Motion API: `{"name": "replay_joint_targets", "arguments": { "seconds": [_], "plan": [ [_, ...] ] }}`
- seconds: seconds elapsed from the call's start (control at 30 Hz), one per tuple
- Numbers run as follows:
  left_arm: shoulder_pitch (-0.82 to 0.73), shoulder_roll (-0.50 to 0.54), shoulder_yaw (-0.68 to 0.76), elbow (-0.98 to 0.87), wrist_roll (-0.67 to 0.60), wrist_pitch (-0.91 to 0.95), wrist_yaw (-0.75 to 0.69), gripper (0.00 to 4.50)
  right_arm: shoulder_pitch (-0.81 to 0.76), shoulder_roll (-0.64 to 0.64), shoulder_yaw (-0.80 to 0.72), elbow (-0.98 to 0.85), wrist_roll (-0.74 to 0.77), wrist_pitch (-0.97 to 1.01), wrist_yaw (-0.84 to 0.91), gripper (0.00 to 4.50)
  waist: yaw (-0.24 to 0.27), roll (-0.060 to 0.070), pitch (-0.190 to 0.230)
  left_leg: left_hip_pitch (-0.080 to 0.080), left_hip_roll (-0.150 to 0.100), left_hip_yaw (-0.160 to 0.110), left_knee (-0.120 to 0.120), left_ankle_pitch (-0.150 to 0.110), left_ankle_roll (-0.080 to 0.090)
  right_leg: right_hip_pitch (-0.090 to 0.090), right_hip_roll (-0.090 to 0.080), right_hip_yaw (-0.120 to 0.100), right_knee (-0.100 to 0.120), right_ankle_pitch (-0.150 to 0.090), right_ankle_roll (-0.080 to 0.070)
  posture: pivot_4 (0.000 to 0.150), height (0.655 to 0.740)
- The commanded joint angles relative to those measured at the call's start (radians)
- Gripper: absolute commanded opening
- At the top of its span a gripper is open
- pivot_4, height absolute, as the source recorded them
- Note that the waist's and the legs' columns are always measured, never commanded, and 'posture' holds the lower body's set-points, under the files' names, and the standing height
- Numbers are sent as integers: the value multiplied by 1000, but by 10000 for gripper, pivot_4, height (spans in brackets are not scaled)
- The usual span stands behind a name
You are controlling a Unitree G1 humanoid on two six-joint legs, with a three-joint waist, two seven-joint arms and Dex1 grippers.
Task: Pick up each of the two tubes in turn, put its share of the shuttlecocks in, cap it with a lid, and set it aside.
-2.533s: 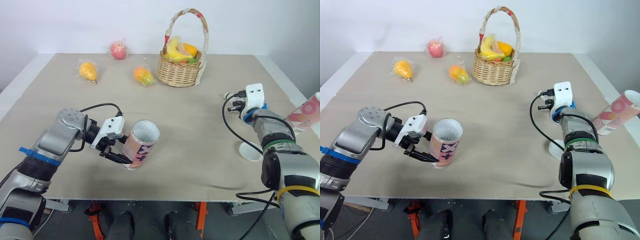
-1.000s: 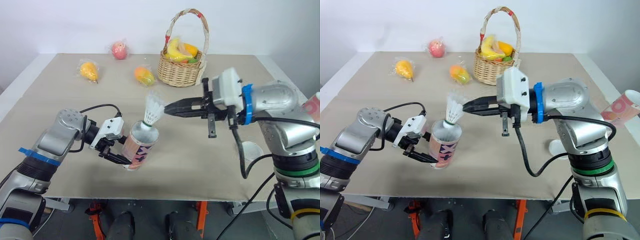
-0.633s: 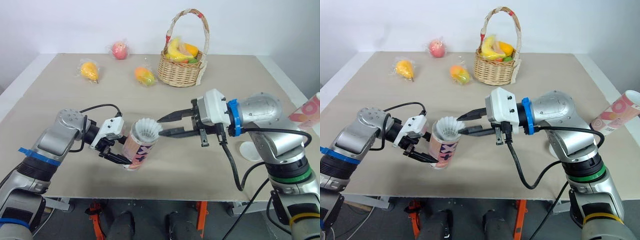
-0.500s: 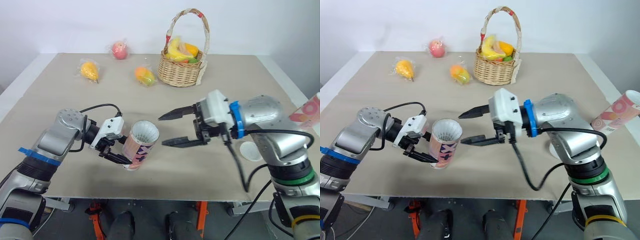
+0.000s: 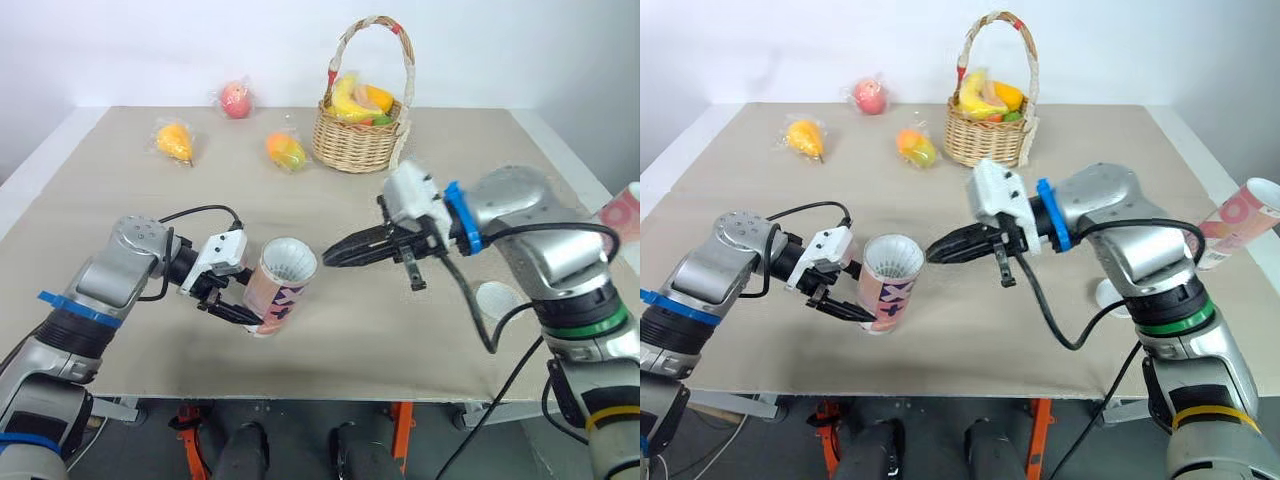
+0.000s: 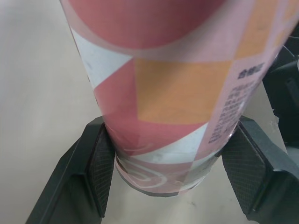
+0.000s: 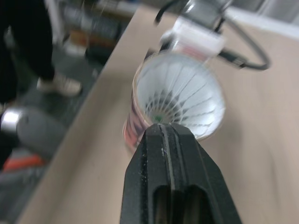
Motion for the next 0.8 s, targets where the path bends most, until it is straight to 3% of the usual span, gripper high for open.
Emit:
{"name": "replay_joint_targets", "arguments": {
  "seconds": [0.03,0.27,0.53,0.8],
  "plan": [
    [-28,0,4,-1,2,-20,-11,31667,-113,68,54,85,-86,-101,56,493,-2,0,0,0,0,1,0,0,0,-1,0,0,0,0,0,1500,7400],
    [-32,-5,3,3,1,-21,-1,31667,-281,165,222,320,-256,-289,215,493,1,0,0,0,2,0,0,0,0,-2,2,0,2,1,-3,1500,7400],
    [-26,-6,5,3,-3,-21,8,31667,-364,298,356,542,-376,-480,220,493,0,0,0,2,6,1,0,0,0,-1,5,-1,2,2,-5,1500,7400],
    [-7,1,13,-16,-12,-11,19,31667,-353,305,368,500,-281,-444,222,493,1,0,0,3,12,-1,0,1,-2,-1,12,-1,3,4,-9,1500,7400]
  ]
}}
